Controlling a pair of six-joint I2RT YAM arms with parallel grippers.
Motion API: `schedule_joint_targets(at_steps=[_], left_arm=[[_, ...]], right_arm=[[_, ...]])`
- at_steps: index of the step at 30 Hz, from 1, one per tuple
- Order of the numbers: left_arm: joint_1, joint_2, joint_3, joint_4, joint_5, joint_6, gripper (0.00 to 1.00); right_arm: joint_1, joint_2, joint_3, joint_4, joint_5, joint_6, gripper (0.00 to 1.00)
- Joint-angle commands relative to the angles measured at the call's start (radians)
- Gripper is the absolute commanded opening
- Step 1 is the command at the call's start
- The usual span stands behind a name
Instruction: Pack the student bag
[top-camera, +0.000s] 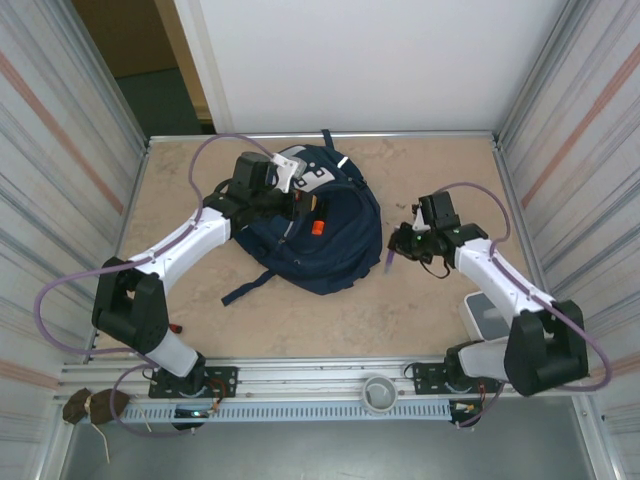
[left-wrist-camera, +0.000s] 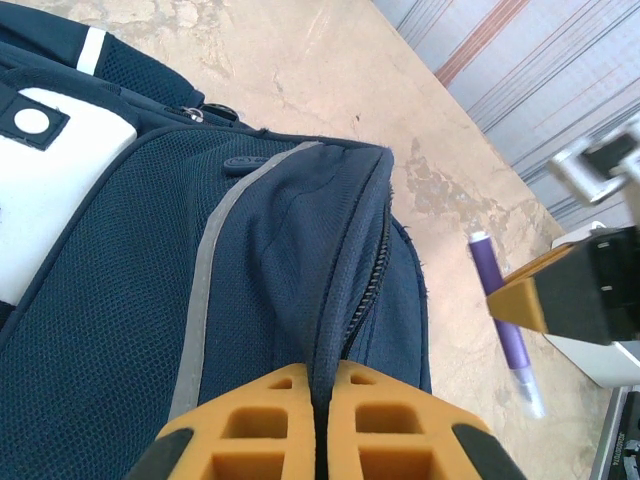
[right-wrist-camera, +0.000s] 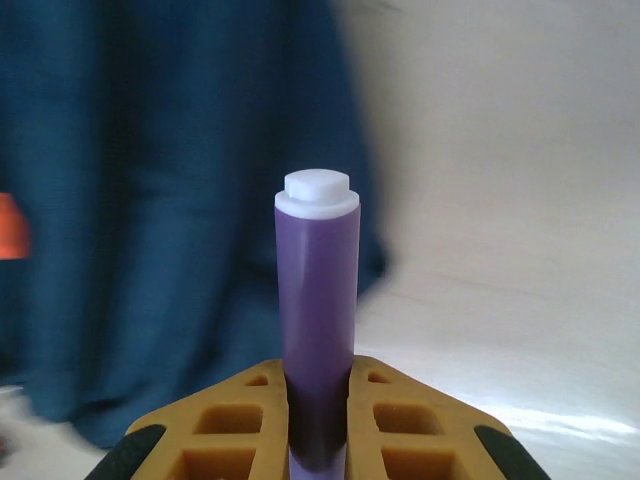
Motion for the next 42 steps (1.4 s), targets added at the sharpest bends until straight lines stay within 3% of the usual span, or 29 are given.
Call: schedule_joint_targets(at_steps=[1,10,16,23,30,33,36,39,42], left_arm=[[0.006,-0.062,0.037,0.059,0.02,-0.016,0.0],[0.006,-0.053,0.061,0.059,0.035,-0.034,0.0],[0.006,-0.061,0.061,0.043,0.021,-0.023,0.0],[0.006,-0.071,0.051,0.037,0.015,-0.018,0.0],[-0.033,-0.059,-0.05,0.069,-0.024,0.0,0.01],[-0.092,-0.019,-0.053,0.029,-0.085,0.049,0.12],[-0.14,0.019,-0.022,-0.049,-0.097,0.111,0.32],[-0.158,-0.012,-0.033,-0.076,-0.081,0.171,0.5],[-0.148,-0.116,-0.126,0.002,-0.086,0.187,0.63]], right_arm=[[0.064,-0.004,0.007,0.239,-0.111,0.234,0.1],[0.251,0.316,0.197,0.566,0.033,0.488,0.13],[0.282,0.458,0.333,0.536,0.033,0.488,0.37],[0.274,0.26,0.203,0.444,0.067,0.342,0.43],[0.202,-0.061,0.033,0.162,0.23,0.125,0.51],[0.099,-0.163,-0.041,0.123,0.225,0.112,0.53],[0.037,-0.22,-0.069,0.108,0.213,0.099,0.57],[0.048,-0.212,-0.07,0.127,0.196,0.09,0.59],[0.092,-0.148,-0.056,0.141,0.187,0.076,0.64]])
